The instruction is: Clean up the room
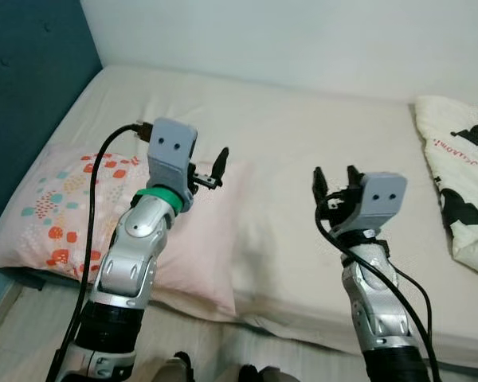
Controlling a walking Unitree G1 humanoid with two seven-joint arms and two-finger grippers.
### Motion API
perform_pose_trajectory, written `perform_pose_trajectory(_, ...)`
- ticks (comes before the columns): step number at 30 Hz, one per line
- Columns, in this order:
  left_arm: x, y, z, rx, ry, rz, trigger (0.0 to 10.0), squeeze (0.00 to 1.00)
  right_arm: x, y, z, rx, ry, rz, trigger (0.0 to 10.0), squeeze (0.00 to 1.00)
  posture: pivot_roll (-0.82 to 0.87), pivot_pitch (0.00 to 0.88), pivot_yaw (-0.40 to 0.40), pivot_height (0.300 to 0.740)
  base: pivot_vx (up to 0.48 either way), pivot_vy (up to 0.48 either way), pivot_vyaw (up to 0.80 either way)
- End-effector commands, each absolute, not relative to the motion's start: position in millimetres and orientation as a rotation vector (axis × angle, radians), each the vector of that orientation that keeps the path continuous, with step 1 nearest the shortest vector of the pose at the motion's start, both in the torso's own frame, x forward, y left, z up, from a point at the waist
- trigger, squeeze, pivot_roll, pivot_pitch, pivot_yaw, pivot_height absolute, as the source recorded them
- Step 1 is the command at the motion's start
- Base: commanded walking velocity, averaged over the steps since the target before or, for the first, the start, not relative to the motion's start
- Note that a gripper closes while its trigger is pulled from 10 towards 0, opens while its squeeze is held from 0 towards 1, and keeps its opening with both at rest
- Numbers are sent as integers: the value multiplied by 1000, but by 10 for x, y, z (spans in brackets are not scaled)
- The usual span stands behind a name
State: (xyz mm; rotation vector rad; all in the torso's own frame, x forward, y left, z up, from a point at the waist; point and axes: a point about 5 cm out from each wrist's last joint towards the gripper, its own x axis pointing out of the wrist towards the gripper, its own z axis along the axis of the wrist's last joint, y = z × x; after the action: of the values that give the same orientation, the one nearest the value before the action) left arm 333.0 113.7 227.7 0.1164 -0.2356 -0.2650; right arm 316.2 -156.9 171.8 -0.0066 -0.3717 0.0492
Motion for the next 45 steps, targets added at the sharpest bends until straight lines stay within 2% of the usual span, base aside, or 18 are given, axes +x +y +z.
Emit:
perform_pose_trajectory(1,3351,1178,2241,126,-216,-245,10000,0,3136,-1587,1650,2,-353,42,10000,0,-9,131,28,740,0,480,0)
perform_pose_trajectory(38,3351,1165,2264,111,-233,-253,10000,0,3128,-1584,1640,17,-354,30,10000,0,-11,144,34,740,0,480,0)
perform_pose_trajectory(45,3349,1160,2281,132,-256,-251,10000,0,3129,-1586,1635,17,-353,29,10000,0,-11,144,34,740,0,45,0)
